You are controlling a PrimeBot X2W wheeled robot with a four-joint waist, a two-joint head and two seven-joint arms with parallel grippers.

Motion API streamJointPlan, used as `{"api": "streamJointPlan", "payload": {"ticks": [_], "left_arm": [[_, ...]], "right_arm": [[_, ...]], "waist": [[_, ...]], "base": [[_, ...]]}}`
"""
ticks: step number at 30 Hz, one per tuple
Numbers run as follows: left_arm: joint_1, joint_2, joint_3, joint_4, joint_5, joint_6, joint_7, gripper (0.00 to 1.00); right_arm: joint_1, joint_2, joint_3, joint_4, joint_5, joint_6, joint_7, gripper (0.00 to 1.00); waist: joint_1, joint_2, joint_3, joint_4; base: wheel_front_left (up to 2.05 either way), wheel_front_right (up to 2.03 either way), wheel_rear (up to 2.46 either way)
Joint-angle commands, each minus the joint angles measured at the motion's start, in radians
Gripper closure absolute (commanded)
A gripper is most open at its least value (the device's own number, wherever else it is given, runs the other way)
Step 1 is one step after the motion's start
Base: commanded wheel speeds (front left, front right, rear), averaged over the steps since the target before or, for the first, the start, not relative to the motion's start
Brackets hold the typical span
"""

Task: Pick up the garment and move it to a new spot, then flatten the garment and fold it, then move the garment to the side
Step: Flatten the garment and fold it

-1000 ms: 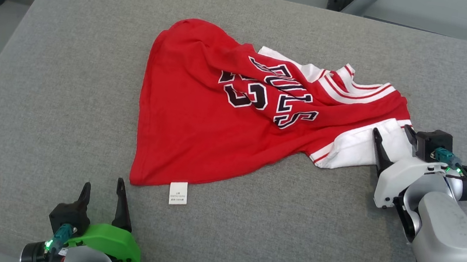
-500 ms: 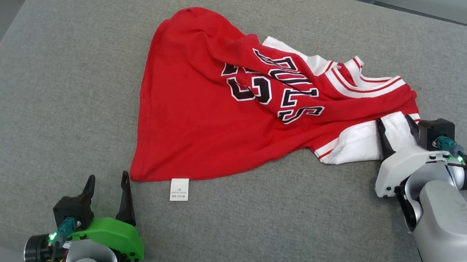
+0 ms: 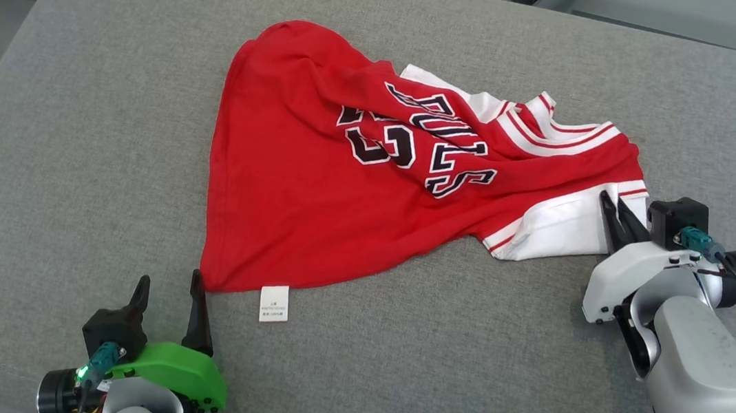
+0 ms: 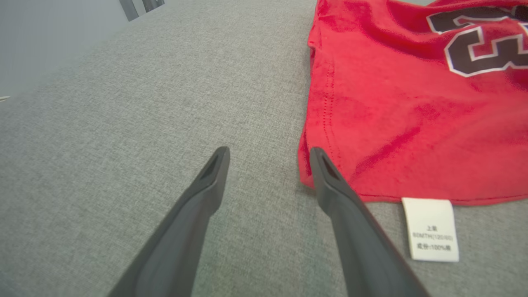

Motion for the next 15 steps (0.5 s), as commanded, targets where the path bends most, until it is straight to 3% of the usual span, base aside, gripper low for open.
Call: {"api": "streamJointPlan", "payload": {"ticks": [1,6,7,10,11,13,14,15], "left_arm": [[0.008,0.003,0.006,0.0,0.012,-0.005,0.0,0.0],[0.033,0.003,0.022,0.006,0.023,-0.014,0.0,0.0],[0.039,0.003,0.028,0.009,0.025,-0.015,0.0,0.0],[0.064,0.004,0.046,0.02,0.034,-0.023,0.0,0.0],[0.069,0.003,0.052,0.023,0.036,-0.024,0.0,0.0],[0.074,0.003,0.057,0.025,0.039,-0.026,0.0,0.0],[0.082,0.003,0.065,0.029,0.042,-0.029,0.0,0.0],[0.089,0.003,0.071,0.034,0.044,-0.032,0.0,0.0]], "right_arm": [[0.024,-0.003,-0.004,-0.025,0.01,-0.002,0.0,1.0],[0.126,0.011,-0.028,-0.136,0.012,-0.002,0.0,0.99],[0.15,0.014,-0.03,-0.16,0.013,-0.002,0.0,0.9],[0.233,0.022,-0.025,-0.221,0.014,-0.002,0.0,0.76],[0.259,0.021,-0.02,-0.24,0.015,-0.002,0.0,0.59],[0.286,0.018,-0.021,-0.255,0.016,-0.002,0.0,0.58],[0.314,0.018,-0.023,-0.263,0.023,-0.002,0.0,0.53],[0.339,0.02,-0.024,-0.275,0.027,-0.002,0.0,0.0]], "waist": [[0.0,0.0,-0.019,-0.015],[0.0,0.0,-0.079,-0.064],[0.0,0.0,-0.095,-0.077],[0.0,0.0,-0.137,-0.117],[0.0,0.0,-0.149,-0.131],[0.0,0.0,-0.161,-0.144],[0.0,0.0,-0.173,-0.158],[0.0,0.0,-0.184,-0.17]], "base": [[0.0,0.0,0.0],[0.0,0.0,0.0],[0.0,0.0,0.0],[0.0,0.0,0.0],[0.0,0.0,0.0],[0.0,0.0,0.0],[0.0,0.0,0.0],[0.0,0.0,0.0]]}}
